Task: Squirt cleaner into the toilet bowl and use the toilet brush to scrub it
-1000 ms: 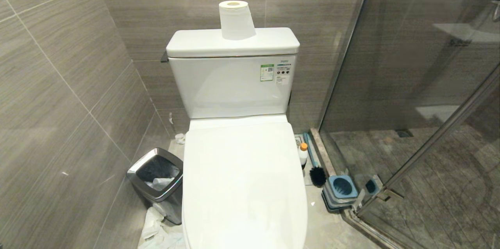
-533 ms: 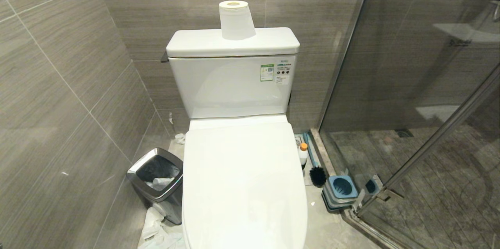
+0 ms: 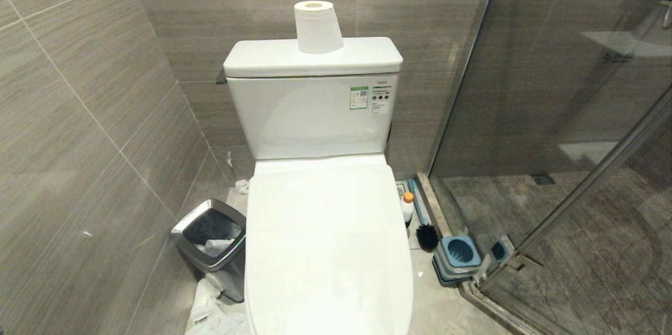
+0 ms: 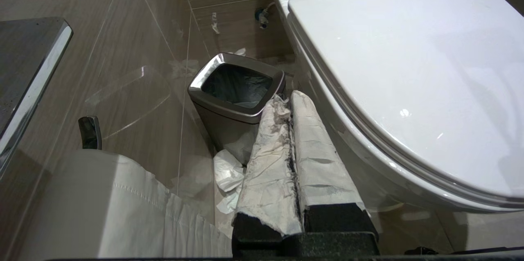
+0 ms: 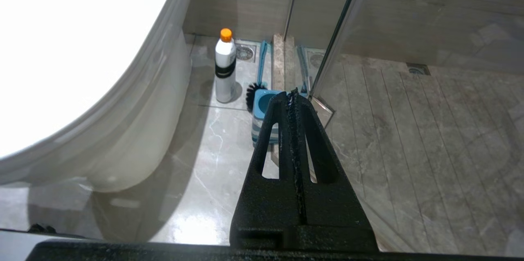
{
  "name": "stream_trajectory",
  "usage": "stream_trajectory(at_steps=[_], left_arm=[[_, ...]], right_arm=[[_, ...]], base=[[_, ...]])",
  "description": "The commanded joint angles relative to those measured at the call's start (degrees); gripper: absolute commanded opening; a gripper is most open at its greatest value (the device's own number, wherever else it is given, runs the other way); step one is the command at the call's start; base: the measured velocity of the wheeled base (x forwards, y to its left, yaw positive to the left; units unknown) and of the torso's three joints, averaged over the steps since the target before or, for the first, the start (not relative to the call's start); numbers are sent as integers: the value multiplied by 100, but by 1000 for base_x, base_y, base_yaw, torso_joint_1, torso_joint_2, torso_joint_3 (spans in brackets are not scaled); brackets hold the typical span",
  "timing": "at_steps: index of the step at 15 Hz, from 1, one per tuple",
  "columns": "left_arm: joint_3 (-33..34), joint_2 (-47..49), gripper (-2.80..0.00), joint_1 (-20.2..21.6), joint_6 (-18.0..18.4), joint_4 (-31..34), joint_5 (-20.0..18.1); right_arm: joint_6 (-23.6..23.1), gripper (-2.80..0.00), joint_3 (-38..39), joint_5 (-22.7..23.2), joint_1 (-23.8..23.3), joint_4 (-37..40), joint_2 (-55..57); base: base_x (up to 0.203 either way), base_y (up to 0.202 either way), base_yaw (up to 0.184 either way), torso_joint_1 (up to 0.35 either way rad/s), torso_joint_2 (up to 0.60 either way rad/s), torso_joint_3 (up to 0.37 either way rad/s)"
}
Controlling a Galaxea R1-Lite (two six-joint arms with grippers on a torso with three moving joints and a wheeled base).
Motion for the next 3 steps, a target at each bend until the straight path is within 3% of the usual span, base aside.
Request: stream_trajectory(at_steps=[1, 3], left_arm=[[0, 7, -280, -2, 3, 0, -4], [0, 7, -280, 1, 3, 0, -3]], right_arm=[[81, -280, 9, -3, 2, -13, 4], [90, -280, 9, -11, 2, -13, 13]], base=[[0, 0, 0, 0, 0, 0], [0, 0, 0, 0, 0, 0]])
